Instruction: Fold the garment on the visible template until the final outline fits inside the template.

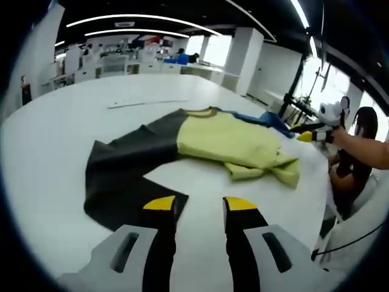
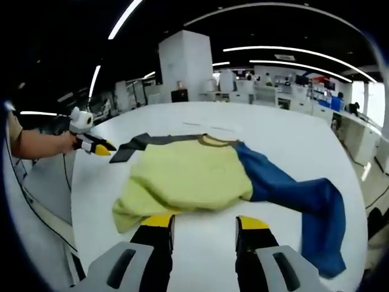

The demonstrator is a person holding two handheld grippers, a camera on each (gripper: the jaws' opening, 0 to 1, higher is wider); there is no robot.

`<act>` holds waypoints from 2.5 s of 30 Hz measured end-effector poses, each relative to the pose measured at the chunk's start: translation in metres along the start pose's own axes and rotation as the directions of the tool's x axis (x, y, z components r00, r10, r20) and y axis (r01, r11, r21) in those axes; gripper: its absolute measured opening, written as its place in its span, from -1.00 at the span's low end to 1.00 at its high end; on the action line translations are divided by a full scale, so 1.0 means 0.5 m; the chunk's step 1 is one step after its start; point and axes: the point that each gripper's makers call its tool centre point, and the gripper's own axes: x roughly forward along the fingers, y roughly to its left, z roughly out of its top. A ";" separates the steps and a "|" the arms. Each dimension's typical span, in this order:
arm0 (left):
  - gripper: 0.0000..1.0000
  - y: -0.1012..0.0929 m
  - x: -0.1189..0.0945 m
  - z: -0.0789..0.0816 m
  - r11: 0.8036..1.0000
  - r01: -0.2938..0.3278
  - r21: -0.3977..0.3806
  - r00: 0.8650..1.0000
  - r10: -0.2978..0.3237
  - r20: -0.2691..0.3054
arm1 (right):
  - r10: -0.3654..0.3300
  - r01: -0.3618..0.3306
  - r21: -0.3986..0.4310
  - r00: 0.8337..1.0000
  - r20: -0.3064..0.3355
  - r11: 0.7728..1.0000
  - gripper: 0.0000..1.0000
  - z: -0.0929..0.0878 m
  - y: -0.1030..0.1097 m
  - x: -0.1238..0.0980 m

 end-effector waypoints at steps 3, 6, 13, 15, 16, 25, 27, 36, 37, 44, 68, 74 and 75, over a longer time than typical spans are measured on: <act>-0.44 -0.016 0.005 0.000 1.000 0.027 0.012 1.000 -0.027 0.006 | 0.025 -0.025 0.001 1.000 -0.005 1.000 -0.29 -0.007 0.015 0.009; -0.45 -0.026 0.009 0.001 0.999 0.043 0.024 0.999 -0.043 0.006 | 0.044 -0.044 0.005 0.999 -0.012 0.999 -0.31 -0.014 0.026 0.016; -0.47 -0.051 0.023 -0.012 0.996 0.077 0.047 0.997 -0.076 -0.019 | 0.069 -0.068 0.012 0.997 -0.031 0.998 -0.36 -0.036 0.039 0.031; -0.47 -0.058 0.027 -0.014 0.995 0.087 0.049 0.996 -0.086 -0.023 | 0.074 -0.074 0.011 0.997 -0.033 0.997 -0.38 -0.039 0.044 0.034; -0.47 -0.062 0.030 -0.015 0.995 0.091 0.050 0.996 -0.090 -0.025 | 0.079 -0.078 0.010 0.996 -0.034 0.997 -0.38 -0.040 0.047 0.036; -0.47 -0.078 0.052 -0.019 0.993 0.111 0.049 0.994 -0.109 -0.030 | 0.123 -0.122 0.014 0.992 -0.039 0.992 -0.47 -0.046 0.074 0.059; -0.48 -0.082 0.059 -0.018 0.992 0.112 0.054 0.993 -0.110 -0.031 | 0.128 -0.127 0.015 0.991 -0.041 0.992 -0.47 -0.047 0.078 0.062; -0.49 -0.087 0.089 -0.005 0.990 0.128 0.065 0.991 -0.127 -0.030 | 0.160 -0.158 0.037 0.986 -0.038 0.987 -0.48 -0.057 0.100 0.077; -0.50 -0.087 0.092 -0.003 0.989 0.130 0.063 0.991 -0.129 -0.029 | 0.166 -0.165 0.039 0.985 -0.038 0.986 -0.49 -0.058 0.103 0.078; -0.51 -0.098 0.118 0.000 0.989 0.142 0.049 0.990 -0.141 -0.031 | 0.196 -0.195 0.035 0.980 -0.044 0.980 -0.51 -0.060 0.122 0.087; -0.55 -0.109 0.168 -0.005 0.987 0.153 0.051 0.986 -0.150 -0.067 | 0.199 -0.202 -0.159 0.979 -0.034 0.967 -0.58 -0.033 0.143 0.104; -0.63 -0.115 0.174 0.000 0.986 0.160 0.051 0.986 -0.156 -0.065 | 0.209 -0.215 -0.199 0.977 -0.050 0.956 -0.74 -0.034 0.151 0.110; -0.64 -0.116 0.176 0.001 0.985 0.162 0.049 0.985 -0.159 -0.063 | 0.212 -0.218 -0.199 0.976 -0.052 0.956 -0.76 -0.034 0.151 0.111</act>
